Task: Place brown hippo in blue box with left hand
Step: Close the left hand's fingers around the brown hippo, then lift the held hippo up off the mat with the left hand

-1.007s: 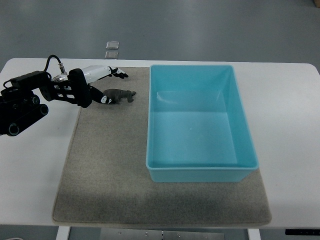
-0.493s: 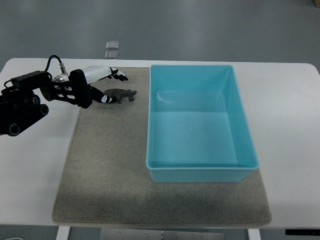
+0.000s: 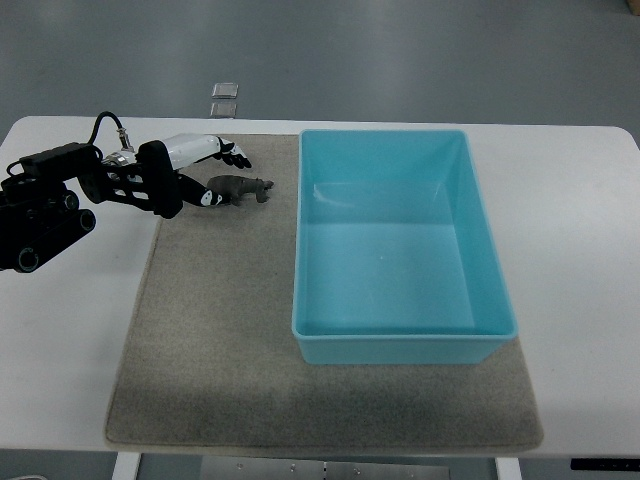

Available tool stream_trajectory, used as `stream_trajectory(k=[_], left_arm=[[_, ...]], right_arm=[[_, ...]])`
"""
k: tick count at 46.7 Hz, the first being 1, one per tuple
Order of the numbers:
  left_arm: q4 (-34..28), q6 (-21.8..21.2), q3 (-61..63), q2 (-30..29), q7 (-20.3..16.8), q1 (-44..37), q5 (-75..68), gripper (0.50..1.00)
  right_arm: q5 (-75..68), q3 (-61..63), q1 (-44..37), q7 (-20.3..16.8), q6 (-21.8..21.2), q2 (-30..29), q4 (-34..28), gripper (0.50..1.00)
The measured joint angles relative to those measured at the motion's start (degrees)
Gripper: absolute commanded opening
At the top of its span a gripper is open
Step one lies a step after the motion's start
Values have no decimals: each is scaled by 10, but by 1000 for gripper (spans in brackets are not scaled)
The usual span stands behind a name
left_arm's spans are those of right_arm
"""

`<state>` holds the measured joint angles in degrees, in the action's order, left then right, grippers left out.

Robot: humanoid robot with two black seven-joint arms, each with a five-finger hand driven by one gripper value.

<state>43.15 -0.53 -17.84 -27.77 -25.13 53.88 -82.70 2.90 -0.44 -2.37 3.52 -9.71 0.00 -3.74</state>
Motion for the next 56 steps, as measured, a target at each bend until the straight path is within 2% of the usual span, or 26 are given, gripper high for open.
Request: stream_trajectory(k=[6, 30, 33, 35, 40, 42, 45, 50, 53, 56], left_arm=[[0, 0, 0, 0, 0, 0, 0, 707], [-11, 0, 20, 1, -8, 1, 1, 698], [-12, 0, 20, 1, -8, 1, 1, 664], [-12, -1, 20, 2, -8, 1, 1, 662], [-12, -1, 20, 2, -8, 1, 1, 621], [-12, -1, 20, 2, -8, 1, 1, 591], [-12, -1, 20, 2, -8, 1, 1, 587], [-12, -1, 20, 2, -8, 1, 1, 551], [-12, -1, 20, 2, -8, 1, 1, 504], [-12, -2, 20, 2, -8, 1, 2, 500]], right_arm=[[0, 0, 0, 0, 0, 0, 0, 936], [0, 0, 0, 0, 0, 0, 0, 936], [0, 0, 0, 0, 0, 0, 0, 936], [0, 0, 0, 0, 0, 0, 0, 936], [0, 0, 0, 0, 0, 0, 0, 936], [0, 0, 0, 0, 0, 0, 0, 936], [0, 0, 0, 0, 0, 0, 0, 936], [0, 0, 0, 0, 0, 0, 0, 936], [0, 0, 0, 0, 0, 0, 0, 936], [0, 0, 0, 0, 0, 0, 0, 936]])
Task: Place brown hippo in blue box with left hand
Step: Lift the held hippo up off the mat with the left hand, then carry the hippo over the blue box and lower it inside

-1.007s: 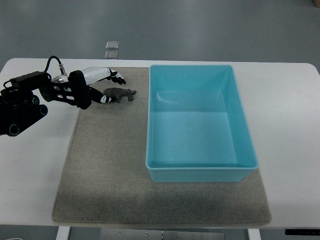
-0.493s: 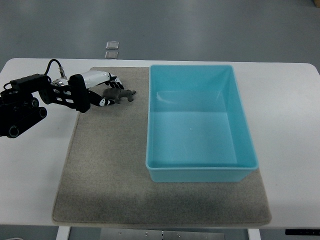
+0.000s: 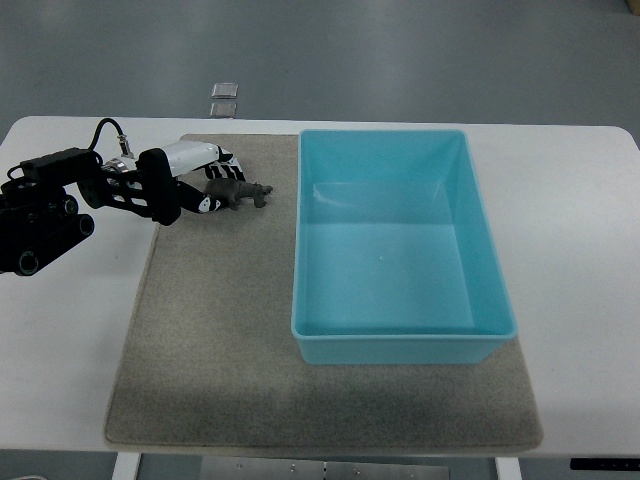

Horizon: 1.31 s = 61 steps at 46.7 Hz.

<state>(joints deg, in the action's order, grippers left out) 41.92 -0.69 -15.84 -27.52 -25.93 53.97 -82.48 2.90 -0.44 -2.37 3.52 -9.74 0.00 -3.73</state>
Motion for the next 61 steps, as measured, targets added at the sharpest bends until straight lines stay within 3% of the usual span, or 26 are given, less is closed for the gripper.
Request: stream_trajectory(k=[38, 61], left_arm=[[10, 1, -23, -28, 1, 56, 31, 500], [97, 11, -24, -36, 2, 126, 41, 500]], right_arm=[[0, 0, 0, 0, 0, 0, 0, 936], [0, 0, 0, 0, 0, 0, 0, 936]])
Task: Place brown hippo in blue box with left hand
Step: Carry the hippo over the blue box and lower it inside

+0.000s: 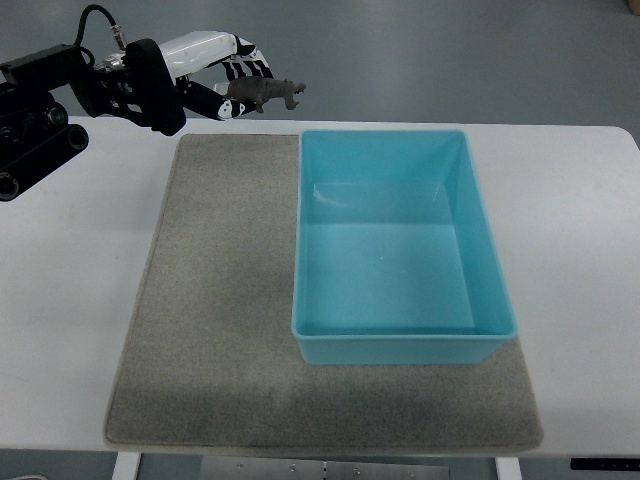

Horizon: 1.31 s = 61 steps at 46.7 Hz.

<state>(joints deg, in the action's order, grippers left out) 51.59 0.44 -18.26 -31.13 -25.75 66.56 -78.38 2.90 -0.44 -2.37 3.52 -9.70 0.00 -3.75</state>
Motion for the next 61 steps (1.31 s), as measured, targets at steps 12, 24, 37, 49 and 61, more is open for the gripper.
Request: stream_trajectory(k=[12, 24, 37, 49, 61], left_arm=[[46, 0, 1, 5, 1, 3, -2, 500], [71, 0, 9, 36, 2, 1, -8, 500], [70, 1, 41, 78, 1, -4, -17, 500], [70, 0, 66, 111, 1, -7, -20, 500], [69, 0, 95, 132, 1, -13, -38, 500]], right_arm=[[0, 0, 0, 0, 0, 0, 0, 936], [0, 0, 0, 0, 0, 0, 0, 936], [0, 0, 0, 0, 0, 0, 0, 936], [0, 0, 0, 0, 0, 0, 0, 936], [0, 0, 0, 0, 0, 0, 0, 936]])
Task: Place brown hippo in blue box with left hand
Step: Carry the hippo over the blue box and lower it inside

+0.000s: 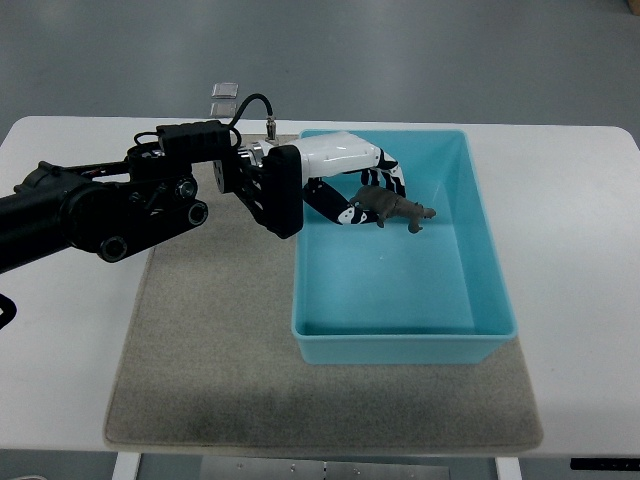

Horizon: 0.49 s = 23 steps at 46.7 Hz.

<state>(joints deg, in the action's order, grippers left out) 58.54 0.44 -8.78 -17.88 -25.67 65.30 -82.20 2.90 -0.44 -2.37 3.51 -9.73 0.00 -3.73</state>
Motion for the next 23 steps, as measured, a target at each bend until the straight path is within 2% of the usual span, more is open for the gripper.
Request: stream_trajectory(k=[23], left_arm=[[-6, 0, 27, 9, 1, -2, -5, 503]], right_arm=[[0, 0, 0, 0, 0, 0, 0, 936]])
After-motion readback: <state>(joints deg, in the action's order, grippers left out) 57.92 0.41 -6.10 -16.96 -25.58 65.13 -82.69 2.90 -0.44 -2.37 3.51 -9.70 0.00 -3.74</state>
